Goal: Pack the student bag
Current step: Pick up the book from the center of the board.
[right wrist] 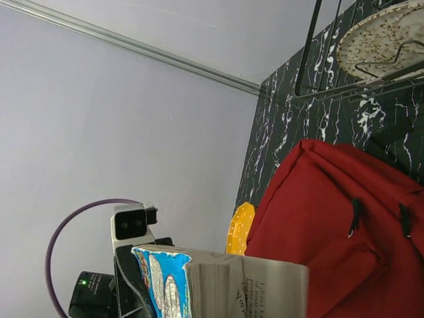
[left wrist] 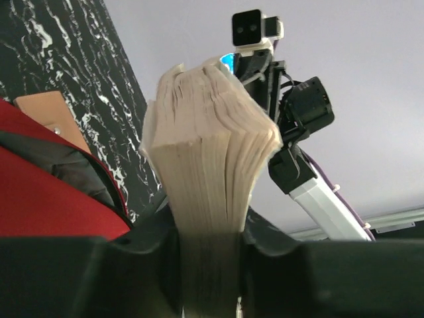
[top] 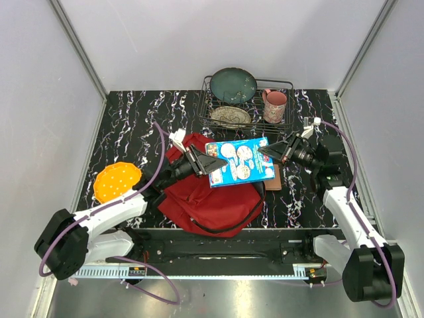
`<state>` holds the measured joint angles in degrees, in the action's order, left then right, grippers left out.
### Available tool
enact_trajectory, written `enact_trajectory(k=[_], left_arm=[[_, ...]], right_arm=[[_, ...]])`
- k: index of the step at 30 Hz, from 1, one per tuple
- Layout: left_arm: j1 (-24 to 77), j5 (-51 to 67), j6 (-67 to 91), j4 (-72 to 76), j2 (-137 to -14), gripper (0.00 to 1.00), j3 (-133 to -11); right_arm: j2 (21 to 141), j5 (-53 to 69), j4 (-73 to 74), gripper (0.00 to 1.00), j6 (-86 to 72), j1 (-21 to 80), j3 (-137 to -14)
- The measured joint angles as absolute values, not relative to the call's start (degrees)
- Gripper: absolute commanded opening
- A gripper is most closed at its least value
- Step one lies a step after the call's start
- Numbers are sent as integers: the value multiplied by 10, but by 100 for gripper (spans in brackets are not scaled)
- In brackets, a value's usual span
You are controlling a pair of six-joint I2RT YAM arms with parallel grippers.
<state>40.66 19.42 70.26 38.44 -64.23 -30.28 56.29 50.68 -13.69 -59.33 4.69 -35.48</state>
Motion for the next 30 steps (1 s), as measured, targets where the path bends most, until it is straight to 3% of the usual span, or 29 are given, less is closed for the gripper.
enact_trajectory(k=[1, 2, 5, 9, 17, 23, 30], left_arm=[[405, 198, 699, 378, -642, 5, -303], [405, 199, 693, 370, -643, 0, -304], [404, 203, 670, 352, -643, 0, -305], [402, 203, 628, 290, -620, 0, -307], [373, 206, 548, 175, -529, 0, -328], [369, 231, 531, 172, -542, 0, -342], [369, 289, 558, 235, -599, 0, -342]], right_arm=[[565, 507, -137, 40, -594, 47, -355], [566, 508, -138, 60, -592, 47, -356], [566, 510, -107, 82, -570, 47, -363], [545, 461, 31, 92, -482, 51, -404], [484, 438, 131, 97, -411, 51, -393], [475, 502, -4, 97, -512, 52, -266], [512, 540, -136, 97, -564, 52, -254]])
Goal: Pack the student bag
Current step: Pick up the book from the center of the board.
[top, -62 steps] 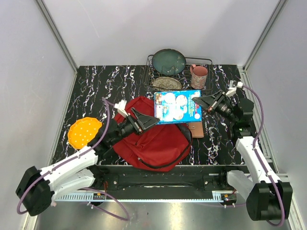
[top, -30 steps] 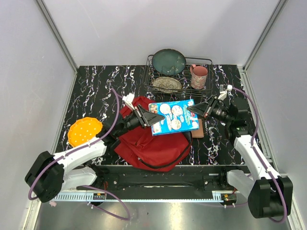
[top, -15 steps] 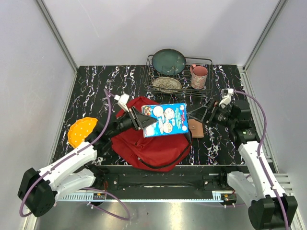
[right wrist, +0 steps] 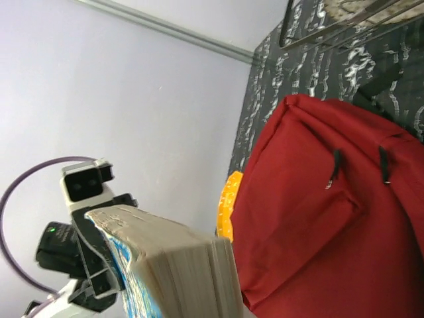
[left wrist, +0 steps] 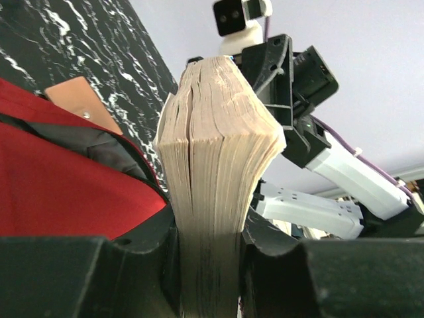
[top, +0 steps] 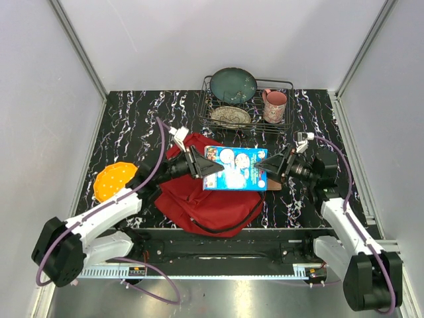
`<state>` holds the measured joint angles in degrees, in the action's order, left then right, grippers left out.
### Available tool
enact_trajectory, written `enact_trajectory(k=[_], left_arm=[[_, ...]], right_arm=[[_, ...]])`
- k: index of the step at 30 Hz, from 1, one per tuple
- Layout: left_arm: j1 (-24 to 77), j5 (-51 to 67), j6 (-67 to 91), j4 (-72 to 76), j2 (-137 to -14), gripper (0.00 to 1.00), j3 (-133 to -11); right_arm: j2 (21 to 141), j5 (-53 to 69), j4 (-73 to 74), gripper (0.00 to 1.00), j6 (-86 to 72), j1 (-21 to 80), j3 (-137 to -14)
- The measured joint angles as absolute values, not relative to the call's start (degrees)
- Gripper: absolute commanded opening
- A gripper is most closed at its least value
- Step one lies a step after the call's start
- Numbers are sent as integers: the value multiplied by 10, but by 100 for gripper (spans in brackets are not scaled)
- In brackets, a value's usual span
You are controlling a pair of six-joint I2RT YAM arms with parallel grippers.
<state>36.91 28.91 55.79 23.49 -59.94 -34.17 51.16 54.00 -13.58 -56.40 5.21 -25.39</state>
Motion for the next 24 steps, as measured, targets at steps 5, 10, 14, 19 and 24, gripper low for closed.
enact_trajectory(k=[5, 10, 14, 19, 24], left_arm=[[369, 331, 593, 315, -641, 0, -341], [369, 357, 623, 373, -675, 0, -340], [369, 373, 634, 393, -688, 3, -339], [368, 383, 648, 407, -697, 56, -334], [368, 383, 632, 387, -695, 89, -334]], right_arm=[[561, 572, -280, 92, -643, 52, -228], [603, 597, -471, 59, -767, 53, -189], [604, 599, -575, 21, -836, 53, -167], [571, 597, -595, 0, -854, 52, -155], [474, 582, -430, 0, -800, 53, -166]])
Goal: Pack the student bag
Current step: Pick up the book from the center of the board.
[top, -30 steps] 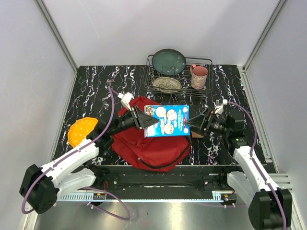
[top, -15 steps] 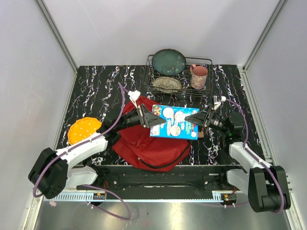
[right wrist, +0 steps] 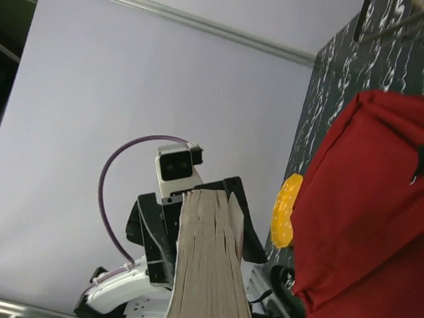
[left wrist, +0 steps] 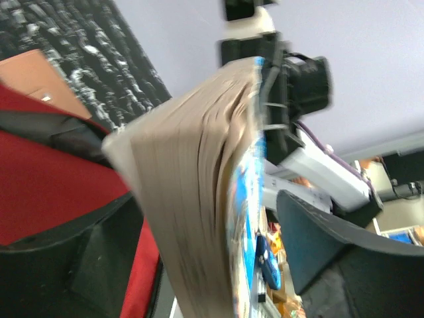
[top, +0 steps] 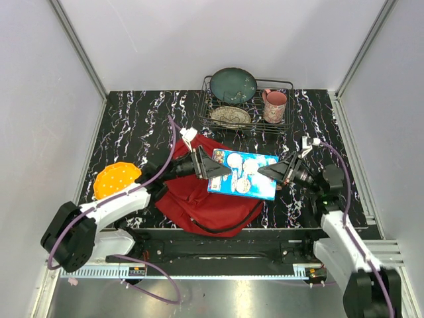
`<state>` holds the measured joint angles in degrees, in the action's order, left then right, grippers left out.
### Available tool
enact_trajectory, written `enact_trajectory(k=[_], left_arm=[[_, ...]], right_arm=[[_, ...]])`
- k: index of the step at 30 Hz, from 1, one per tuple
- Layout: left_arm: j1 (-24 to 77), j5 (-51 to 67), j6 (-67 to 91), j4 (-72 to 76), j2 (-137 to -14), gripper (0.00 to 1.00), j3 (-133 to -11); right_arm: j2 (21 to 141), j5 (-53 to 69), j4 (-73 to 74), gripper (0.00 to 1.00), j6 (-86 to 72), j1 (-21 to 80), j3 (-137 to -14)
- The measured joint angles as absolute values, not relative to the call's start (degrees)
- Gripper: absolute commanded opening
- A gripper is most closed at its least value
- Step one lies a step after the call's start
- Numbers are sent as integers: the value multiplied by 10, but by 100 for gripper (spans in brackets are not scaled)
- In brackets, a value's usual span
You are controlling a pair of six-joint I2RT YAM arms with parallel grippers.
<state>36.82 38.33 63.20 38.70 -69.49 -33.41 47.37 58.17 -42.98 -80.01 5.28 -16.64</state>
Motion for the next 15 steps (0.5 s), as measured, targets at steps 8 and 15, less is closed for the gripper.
enact_trajectory(k=[8, 15], left_arm=[[397, 217, 470, 74, -588, 99, -387], [539, 17, 347, -88, -582, 99, -469]], right_arm=[[243, 262, 149, 0, -535, 55, -358], [169, -1, 419, 0, -511, 55, -409]])
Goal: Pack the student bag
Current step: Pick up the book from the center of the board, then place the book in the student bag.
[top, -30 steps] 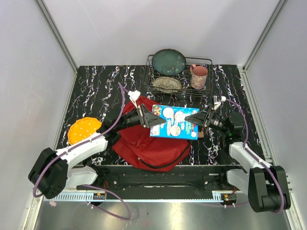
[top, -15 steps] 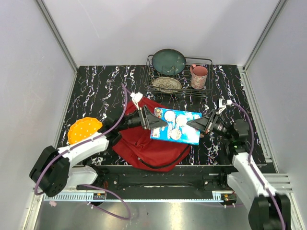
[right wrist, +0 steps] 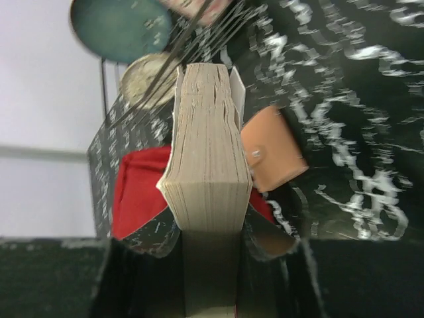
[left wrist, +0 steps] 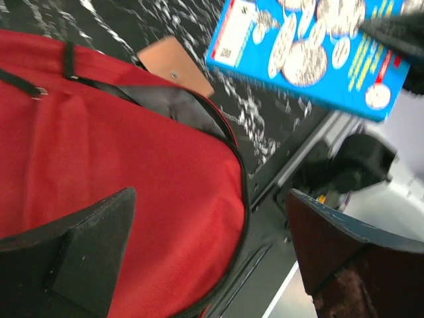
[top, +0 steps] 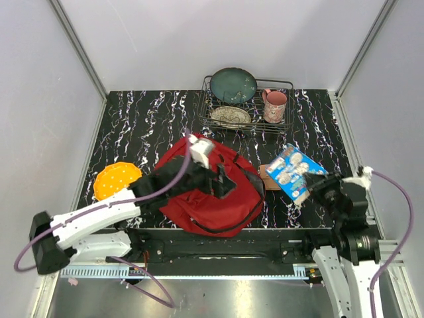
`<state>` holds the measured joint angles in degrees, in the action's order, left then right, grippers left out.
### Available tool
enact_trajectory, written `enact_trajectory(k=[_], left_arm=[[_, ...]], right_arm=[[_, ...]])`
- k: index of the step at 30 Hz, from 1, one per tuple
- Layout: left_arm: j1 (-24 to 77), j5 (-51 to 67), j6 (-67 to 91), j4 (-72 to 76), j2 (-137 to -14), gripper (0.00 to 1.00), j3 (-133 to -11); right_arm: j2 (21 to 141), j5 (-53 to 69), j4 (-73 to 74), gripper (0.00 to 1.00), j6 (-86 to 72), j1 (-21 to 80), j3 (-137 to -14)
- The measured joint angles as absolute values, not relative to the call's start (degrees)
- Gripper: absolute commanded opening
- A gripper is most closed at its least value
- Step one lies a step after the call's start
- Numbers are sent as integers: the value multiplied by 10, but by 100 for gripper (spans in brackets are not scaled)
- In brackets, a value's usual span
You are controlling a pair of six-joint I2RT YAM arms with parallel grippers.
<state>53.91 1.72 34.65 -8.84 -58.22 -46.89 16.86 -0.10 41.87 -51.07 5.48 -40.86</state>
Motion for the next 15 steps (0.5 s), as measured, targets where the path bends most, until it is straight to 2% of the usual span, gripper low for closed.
enact_trajectory(k=[5, 11, 15], left_arm=[[682, -81, 275, -159, -693, 99, -575], [736, -111, 210, -207, -795, 99, -628], [763, -124, 179, -239, -849, 99, -669]], right_arm=[[92, -132, 534, 0, -510, 55, -431], [150, -173, 565, 0, -502, 54, -476], [139, -178, 576, 0, -502, 54, -475]])
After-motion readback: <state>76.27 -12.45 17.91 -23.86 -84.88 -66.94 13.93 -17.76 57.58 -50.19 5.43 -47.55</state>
